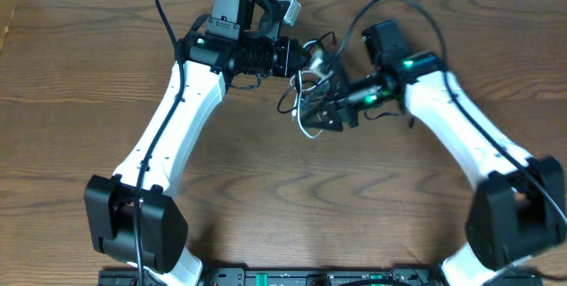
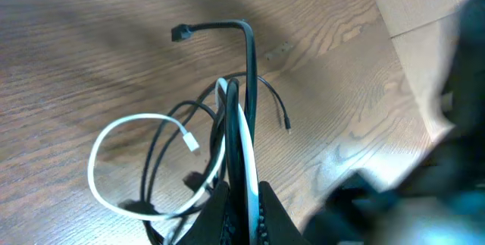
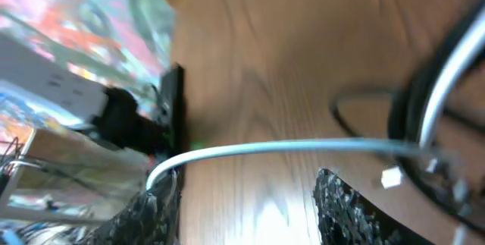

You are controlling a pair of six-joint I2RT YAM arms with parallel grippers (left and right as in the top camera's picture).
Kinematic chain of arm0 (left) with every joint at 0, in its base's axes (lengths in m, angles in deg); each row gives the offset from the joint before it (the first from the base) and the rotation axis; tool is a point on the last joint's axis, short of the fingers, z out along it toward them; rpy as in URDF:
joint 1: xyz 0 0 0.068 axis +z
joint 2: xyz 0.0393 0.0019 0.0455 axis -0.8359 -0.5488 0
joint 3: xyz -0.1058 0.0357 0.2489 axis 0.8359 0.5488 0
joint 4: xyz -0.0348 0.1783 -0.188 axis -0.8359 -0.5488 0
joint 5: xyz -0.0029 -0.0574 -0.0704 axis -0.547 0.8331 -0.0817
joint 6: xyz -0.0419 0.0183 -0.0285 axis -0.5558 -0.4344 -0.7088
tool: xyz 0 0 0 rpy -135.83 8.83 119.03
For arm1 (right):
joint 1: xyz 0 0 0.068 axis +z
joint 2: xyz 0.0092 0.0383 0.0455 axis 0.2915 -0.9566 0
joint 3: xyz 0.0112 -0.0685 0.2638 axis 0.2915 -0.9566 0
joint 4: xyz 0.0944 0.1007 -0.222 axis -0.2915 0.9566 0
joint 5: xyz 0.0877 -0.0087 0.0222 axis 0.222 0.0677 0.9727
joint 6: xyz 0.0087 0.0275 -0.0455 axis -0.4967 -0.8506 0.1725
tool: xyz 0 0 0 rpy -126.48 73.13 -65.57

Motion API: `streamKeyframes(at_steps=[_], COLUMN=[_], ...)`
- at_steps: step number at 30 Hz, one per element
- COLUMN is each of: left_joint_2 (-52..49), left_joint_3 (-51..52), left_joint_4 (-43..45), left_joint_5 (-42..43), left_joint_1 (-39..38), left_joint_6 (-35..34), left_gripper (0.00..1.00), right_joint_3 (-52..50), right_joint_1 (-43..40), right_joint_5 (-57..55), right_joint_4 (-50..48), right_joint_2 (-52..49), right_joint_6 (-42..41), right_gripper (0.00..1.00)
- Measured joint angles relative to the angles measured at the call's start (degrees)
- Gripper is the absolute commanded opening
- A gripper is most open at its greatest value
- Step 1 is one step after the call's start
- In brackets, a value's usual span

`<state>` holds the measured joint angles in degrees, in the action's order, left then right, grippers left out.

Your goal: Untangle cables

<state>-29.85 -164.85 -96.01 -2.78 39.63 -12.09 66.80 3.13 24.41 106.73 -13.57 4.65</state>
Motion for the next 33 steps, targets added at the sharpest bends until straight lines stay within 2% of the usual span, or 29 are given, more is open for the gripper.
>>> streamKeyframes(at_steps=[8,11,15,20,22,25,33], left_joint_2=[0.0,0.0,0.0,0.0,0.0,0.0,0.0], left_joint_3=[0.0,0.0,0.0,0.0,0.0,0.0,0.0], left_joint_4=[0.0,0.0,0.0,0.0,-0.09,-0.42,-0.46], left_joint_5=[-0.02,-0.02,-0.02,-0.02,-0.02,-0.02,-0.02], left_joint_1=[0.0,0.0,0.0,0.0,0.0,0.0,0.0], left_joint_6=[0.0,0.0,0.0,0.0,0.0,0.0,0.0], left_gripper=[0.07,0.07,0.08,0.07,0.08,0.07,0.08], right_joint_3=[0.02,0.04,0.04,0.04,0.04,0.04,0.04], right_joint_1=[-7.04,-10.25,-12.57,-9.97,-8.79,-7.43,-7.34], right_joint_5=[12.55,13.03,4.83,-11.19,-15.72,-20.96,-27.65], right_joint_4=[-3.13,-5.46,-5.68,-5.09,-4.5,-4.59,-8.63], right_joint_2=[7.06,7.45,7.45,7.39,7.08,5.53,-1.99], right_joint_6=[0.46,-2.05,-6.1,-7.65,-6.21,-3.37,2.6], right_gripper=[0.51,0.52,0.58,0.63,0.64,0.7,0.69])
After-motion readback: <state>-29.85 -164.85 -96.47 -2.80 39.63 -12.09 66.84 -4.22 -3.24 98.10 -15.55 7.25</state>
